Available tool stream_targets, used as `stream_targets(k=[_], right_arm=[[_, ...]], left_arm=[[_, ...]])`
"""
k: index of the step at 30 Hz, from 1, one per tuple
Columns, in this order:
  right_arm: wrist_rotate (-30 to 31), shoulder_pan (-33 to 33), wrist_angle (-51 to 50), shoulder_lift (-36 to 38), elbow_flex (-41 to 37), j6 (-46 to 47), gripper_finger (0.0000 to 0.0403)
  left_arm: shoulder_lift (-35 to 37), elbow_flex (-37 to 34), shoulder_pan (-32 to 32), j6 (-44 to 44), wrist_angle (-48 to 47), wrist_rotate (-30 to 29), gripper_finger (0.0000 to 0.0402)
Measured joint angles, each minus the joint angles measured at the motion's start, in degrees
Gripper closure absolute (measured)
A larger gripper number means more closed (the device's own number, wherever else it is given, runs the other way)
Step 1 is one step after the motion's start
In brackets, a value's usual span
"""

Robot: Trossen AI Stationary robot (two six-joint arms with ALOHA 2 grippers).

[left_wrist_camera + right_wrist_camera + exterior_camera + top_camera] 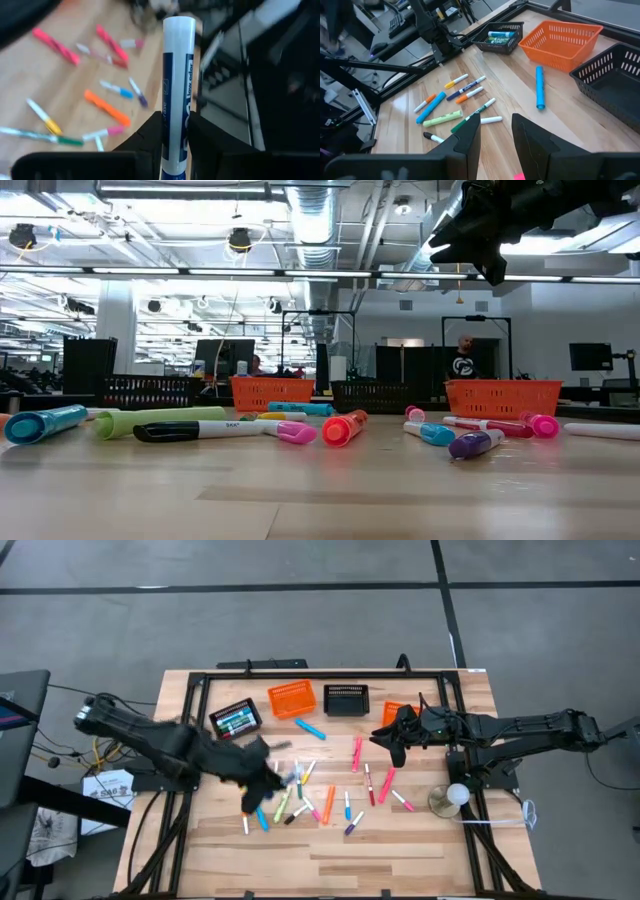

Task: Pick & Place Markers
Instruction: Put the large blue marker pen into the left black bin

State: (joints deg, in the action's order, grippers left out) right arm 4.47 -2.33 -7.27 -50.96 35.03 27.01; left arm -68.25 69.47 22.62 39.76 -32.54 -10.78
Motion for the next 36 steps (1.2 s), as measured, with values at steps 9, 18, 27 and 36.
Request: stream_targets(k=[9,18,27,36], right_arm=[[0.02,-0.02,-0.01,0.0,0.0,-0.44,0.0301],[0.04,-0.02,-0.04,0.0,0.0,-0.49,0.0301],[0.14,-0.02,0.0,0.0,0.0,-0.53,0.0301],[0.42,-0.07,-0.02,-0.02,0.0,-0.51,0.0301]], left_arm=[[8.08,0.02,-8.65,-3.95,-9.74,-11.58,0.0329],[8.19,0.02,-20.78,-4.01,-27.05,-24.31,0.0329],[4.38,0.09,-29.96,-8.34,-38.98,-30.19,0.0329],[-5.47,0.09,-36.91,-25.7,-39.38,-30.17,0.0329]])
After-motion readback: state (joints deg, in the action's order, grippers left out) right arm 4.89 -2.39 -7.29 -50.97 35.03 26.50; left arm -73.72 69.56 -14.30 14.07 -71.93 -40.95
